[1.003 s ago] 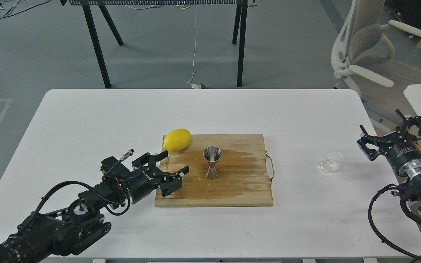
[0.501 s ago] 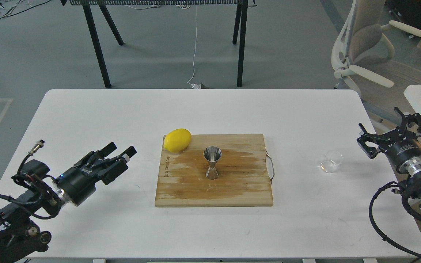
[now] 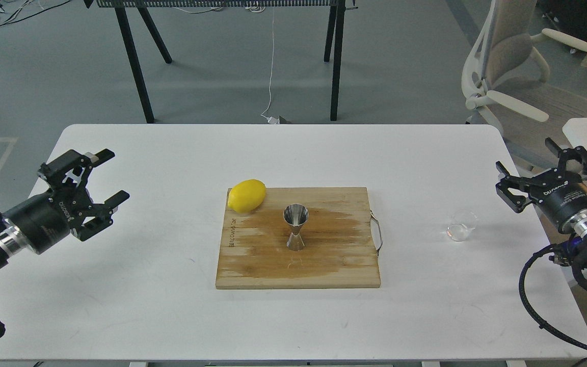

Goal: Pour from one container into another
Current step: 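Open the left gripper and withdraw it from the jigger, then reach the right gripper to the small clear glass and grasp it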

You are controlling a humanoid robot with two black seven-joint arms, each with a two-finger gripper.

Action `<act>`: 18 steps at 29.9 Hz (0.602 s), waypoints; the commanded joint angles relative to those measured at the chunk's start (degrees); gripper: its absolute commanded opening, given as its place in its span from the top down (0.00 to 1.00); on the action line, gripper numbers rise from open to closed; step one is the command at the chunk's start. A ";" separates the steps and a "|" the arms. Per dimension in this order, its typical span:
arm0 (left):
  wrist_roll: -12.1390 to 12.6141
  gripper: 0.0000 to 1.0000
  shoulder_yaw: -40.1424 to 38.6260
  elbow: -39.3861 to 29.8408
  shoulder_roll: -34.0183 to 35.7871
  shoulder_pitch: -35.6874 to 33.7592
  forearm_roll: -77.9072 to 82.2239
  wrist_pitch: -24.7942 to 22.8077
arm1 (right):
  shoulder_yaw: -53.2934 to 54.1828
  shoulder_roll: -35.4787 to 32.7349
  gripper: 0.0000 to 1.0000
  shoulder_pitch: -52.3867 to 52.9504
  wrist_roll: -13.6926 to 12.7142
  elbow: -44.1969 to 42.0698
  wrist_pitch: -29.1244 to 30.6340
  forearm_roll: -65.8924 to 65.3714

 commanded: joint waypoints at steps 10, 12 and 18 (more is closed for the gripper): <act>-0.01 0.01 -0.37 2.46 -3.18 0.46 -29.67 -0.59 | 0.54 -0.64 0.01 -7.43 -9.51 8.51 -21.89 10.14; -0.01 0.01 -0.28 2.81 -3.98 0.73 -29.58 -0.59 | 0.19 -0.55 0.01 -8.83 -9.51 9.13 -22.15 10.23; -0.01 0.01 -0.28 4.31 -4.24 0.99 -29.58 -0.59 | 0.45 0.59 0.01 -11.04 -9.43 9.83 -22.33 10.23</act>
